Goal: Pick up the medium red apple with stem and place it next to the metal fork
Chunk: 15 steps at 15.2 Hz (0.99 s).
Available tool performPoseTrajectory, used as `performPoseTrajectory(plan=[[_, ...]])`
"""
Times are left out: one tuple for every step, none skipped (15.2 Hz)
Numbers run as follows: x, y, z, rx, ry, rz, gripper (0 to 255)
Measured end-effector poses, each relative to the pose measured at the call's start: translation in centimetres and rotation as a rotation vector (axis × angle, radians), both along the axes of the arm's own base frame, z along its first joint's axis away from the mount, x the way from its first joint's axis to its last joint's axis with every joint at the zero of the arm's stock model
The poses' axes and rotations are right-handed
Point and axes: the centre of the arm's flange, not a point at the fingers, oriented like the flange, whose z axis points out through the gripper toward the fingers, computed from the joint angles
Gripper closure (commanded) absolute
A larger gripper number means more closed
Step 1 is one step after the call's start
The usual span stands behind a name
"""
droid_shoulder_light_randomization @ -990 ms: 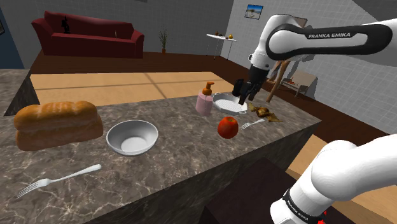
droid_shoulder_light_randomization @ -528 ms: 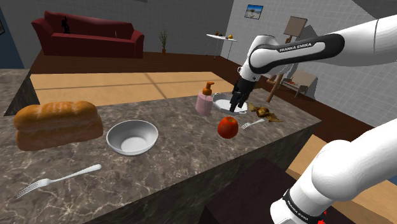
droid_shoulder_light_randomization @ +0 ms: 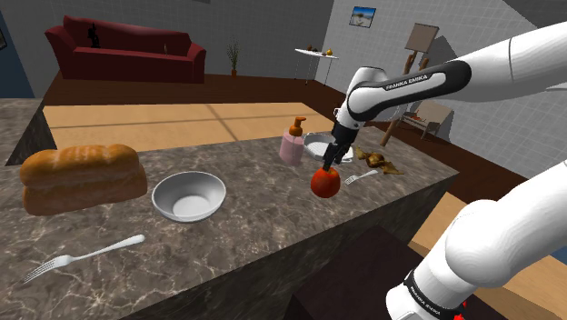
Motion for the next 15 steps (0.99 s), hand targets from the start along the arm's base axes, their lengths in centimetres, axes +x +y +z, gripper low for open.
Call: performPoseTrajectory(plan=[[-0.06,0.00,-0.13,0.000,0.000,0.000,0],[-0.08,0.01,-0.19,0.000,-0.001,0.000,0],[-0.09,0.01,-0.23,0.000,-0.001,0.000,0],[-0.10,0.02,-0.25,0.000,-0.001,0.000,0],[-0.10,0.01,-0.25,0.000,-0.001,0.000,0],[-0.10,0.01,-0.26,0.000,-0.001,0.000,0],[-0.10,0.01,-0.26,0.000,-0.001,0.000,255],[-0.10,0.01,-0.26,0.000,-0.001,0.000,255],[-0.10,0.01,-0.24,0.000,-0.001,0.000,255],[-0.05,-0.05,-0.10,-0.001,-0.006,-0.001,255],[-0.08,-0.03,-0.17,0.000,-0.004,-0.001,255],[-0.10,-0.03,-0.20,0.000,-0.003,0.000,255],[-0.10,-0.02,-0.19,0.000,-0.003,0.000,255],[-0.10,-0.01,-0.19,0.000,-0.003,0.000,255],[-0.11,-0.01,-0.19,0.000,-0.003,0.000,255]])
